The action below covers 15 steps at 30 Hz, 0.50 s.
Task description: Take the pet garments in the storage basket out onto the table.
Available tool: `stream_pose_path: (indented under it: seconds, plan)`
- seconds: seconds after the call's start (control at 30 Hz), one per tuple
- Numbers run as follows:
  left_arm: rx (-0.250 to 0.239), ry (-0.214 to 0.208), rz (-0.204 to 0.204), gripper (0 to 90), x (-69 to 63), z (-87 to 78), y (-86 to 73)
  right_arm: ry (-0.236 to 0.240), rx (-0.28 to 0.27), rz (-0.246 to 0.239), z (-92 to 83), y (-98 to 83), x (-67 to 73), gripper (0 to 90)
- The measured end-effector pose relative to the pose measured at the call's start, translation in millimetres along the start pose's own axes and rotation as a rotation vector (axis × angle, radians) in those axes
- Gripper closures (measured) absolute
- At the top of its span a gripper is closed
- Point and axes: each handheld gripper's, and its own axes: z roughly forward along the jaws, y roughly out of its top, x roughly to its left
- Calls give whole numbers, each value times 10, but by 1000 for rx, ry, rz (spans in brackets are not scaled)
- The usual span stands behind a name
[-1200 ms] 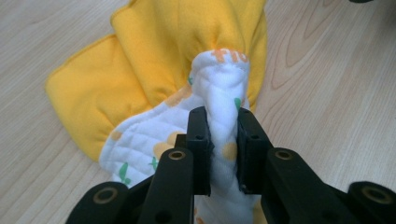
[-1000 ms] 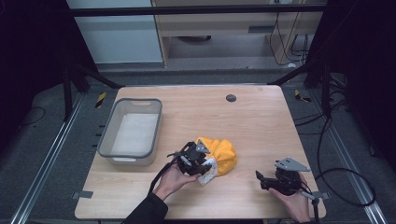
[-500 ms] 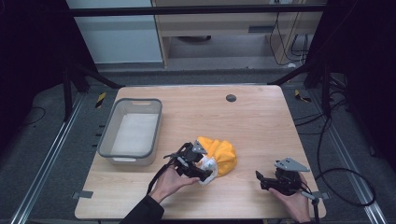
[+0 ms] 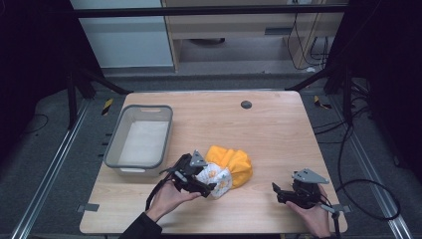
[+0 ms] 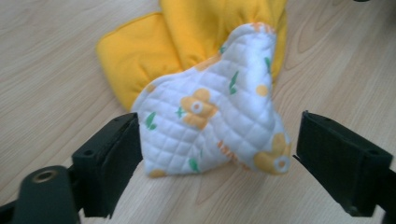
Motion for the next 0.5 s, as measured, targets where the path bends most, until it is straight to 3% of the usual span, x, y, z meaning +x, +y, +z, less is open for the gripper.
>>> stream_pose_path:
  seconds: [0.17, 0.4, 0.5]
  plan:
    - [-27, 46, -50, 92, 61, -141, -217, -3, 4, 1, 3, -4, 6, 102]
    - [-39, 49, -88, 93, 120, -251, -517, -1, 8, 10, -10, -10, 14, 100]
    - [-67, 52, -95, 110, 137, -320, -652, -4, 9, 7, -7, -14, 11, 98]
